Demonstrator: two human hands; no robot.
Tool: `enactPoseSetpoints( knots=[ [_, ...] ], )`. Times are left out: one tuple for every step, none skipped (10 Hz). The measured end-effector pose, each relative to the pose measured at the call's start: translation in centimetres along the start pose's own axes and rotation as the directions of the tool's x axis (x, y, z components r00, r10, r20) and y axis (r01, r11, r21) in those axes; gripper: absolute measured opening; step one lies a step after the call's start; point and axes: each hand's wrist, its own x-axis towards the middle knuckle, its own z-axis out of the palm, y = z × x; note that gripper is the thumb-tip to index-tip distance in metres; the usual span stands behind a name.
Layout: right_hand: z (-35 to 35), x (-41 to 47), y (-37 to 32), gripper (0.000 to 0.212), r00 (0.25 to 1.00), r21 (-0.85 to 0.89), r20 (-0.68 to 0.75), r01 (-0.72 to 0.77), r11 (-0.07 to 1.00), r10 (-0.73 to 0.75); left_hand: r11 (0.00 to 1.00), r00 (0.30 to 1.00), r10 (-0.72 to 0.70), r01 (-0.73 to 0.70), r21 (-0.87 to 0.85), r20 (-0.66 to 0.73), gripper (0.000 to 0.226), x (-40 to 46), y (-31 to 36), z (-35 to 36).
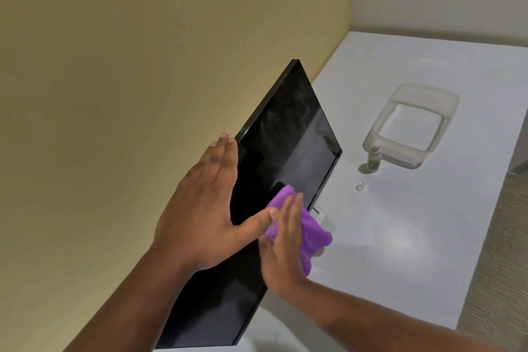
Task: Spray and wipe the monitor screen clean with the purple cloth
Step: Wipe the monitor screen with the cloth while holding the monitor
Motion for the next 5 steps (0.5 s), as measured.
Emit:
enactPoseSetpoints(
  knots=[
    [-0.3, 2.6, -1.7, 0.076, 0.959, 0.144, -0.158, -0.214, 0.966, 0.236, 0.997, 1.000, -0.004, 0.006, 0.078, -0.015, 0.115, 0.0, 0.4, 0.3],
    [1.0, 0.4, -3.7, 0.086, 0.974, 0.154, -0.133, 0.203, 0.967, -0.183, 0.992, 1.000, -0.010, 0.011, 0.122, -0.015, 0.117, 0.1, 0.5, 0.4],
    [1.1, -1.1, -1.8, 0.086, 0.941, 0.034, 0.019, 0.337, 0.941, -0.338, 0.990, 1.000, -0.011, 0.012, 0.142, -0.014, 0.118, 0.0, 0.7, 0.3],
    [-0.3, -0.4, 0.3, 0.088, 0.998, 0.108, -0.023, -0.064, 0.992, 0.067, 0.987, 0.999, -0.017, 0.022, 0.157, -0.032, 0.120, 0.1, 0.9, 0.2],
    [-0.5, 2.7, 0.2, 0.081, 0.924, 0.267, -0.093, -0.336, 0.903, 0.371, 0.988, 0.999, -0.019, 0.024, 0.152, -0.035, 0.120, 0.1, 1.1, 0.3]
  ],
)
